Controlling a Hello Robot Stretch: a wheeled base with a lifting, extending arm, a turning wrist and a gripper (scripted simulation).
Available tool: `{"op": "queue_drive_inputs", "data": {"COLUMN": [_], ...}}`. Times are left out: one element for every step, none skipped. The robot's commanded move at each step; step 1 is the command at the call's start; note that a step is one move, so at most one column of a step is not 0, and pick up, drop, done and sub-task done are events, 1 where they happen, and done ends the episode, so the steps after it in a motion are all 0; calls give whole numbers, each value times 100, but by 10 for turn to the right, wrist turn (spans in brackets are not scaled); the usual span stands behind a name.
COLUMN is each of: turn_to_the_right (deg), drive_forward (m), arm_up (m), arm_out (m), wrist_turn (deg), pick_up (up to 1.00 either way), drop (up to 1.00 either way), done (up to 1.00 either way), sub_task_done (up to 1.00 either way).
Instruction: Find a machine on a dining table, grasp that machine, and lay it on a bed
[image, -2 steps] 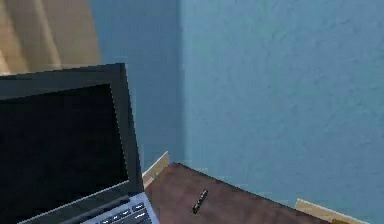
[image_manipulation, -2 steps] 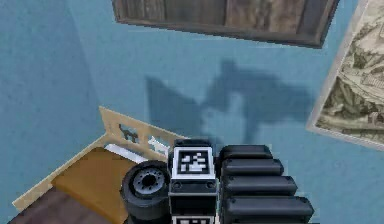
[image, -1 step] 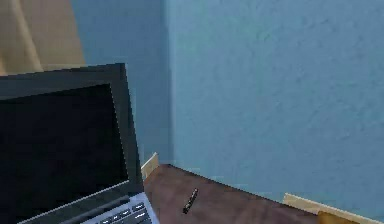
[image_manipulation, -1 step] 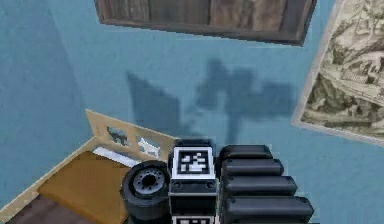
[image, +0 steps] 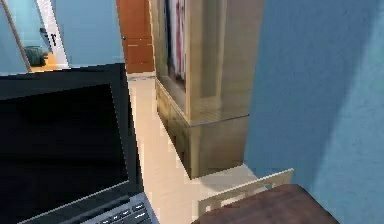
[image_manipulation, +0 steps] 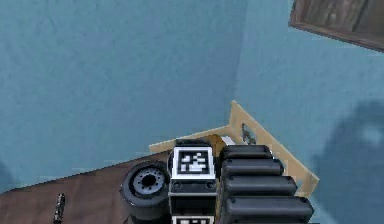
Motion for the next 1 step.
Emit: {"op": "queue_drive_inputs", "data": {"turn_to_the_right": [-450], "drive_forward": [0], "arm_up": [0], "arm_out": [0], "wrist_turn": [0], "pick_up": [0], "drop": [0], "done": [0], "sub_task_done": [0]}}
